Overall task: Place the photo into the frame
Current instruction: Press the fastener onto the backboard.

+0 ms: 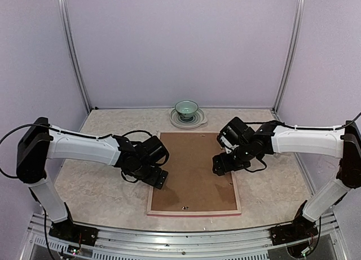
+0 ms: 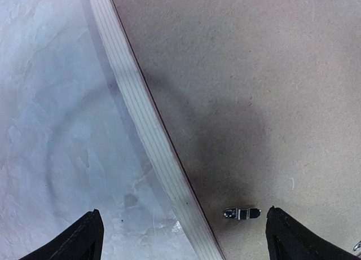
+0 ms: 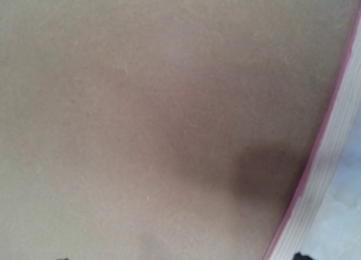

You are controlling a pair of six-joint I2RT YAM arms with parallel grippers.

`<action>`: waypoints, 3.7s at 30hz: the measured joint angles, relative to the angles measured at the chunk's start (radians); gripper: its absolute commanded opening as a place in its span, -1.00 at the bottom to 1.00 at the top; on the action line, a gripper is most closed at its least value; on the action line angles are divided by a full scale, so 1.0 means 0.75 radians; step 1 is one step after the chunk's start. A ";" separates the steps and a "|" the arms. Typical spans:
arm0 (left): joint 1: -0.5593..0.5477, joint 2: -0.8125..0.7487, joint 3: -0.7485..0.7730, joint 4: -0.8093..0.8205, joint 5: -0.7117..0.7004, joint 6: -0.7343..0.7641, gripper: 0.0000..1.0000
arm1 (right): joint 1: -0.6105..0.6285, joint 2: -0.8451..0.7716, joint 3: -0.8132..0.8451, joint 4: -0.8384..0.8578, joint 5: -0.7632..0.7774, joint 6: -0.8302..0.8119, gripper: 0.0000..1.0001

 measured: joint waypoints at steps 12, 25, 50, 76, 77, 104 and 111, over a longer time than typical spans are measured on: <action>0.010 0.008 -0.059 0.013 -0.003 0.001 0.92 | 0.000 0.000 -0.012 0.019 -0.001 0.001 0.72; 0.027 0.044 -0.060 0.095 0.004 0.007 0.69 | 0.000 0.000 -0.014 0.031 -0.005 0.001 0.74; 0.076 0.040 -0.099 0.200 0.056 -0.002 0.32 | 0.000 0.001 -0.014 0.033 -0.007 0.001 0.75; 0.099 -0.037 -0.110 0.141 0.055 -0.003 0.35 | 0.000 0.010 -0.014 0.036 -0.020 0.006 0.75; 0.099 -0.037 -0.111 0.141 0.057 -0.003 0.35 | 0.000 0.010 -0.014 0.036 -0.021 0.007 0.75; 0.102 0.003 -0.127 0.171 0.071 -0.004 0.34 | 0.000 0.010 -0.047 0.062 -0.032 0.021 0.76; 0.102 0.011 -0.127 0.187 0.072 -0.004 0.33 | 0.000 0.010 -0.054 0.064 -0.033 0.022 0.76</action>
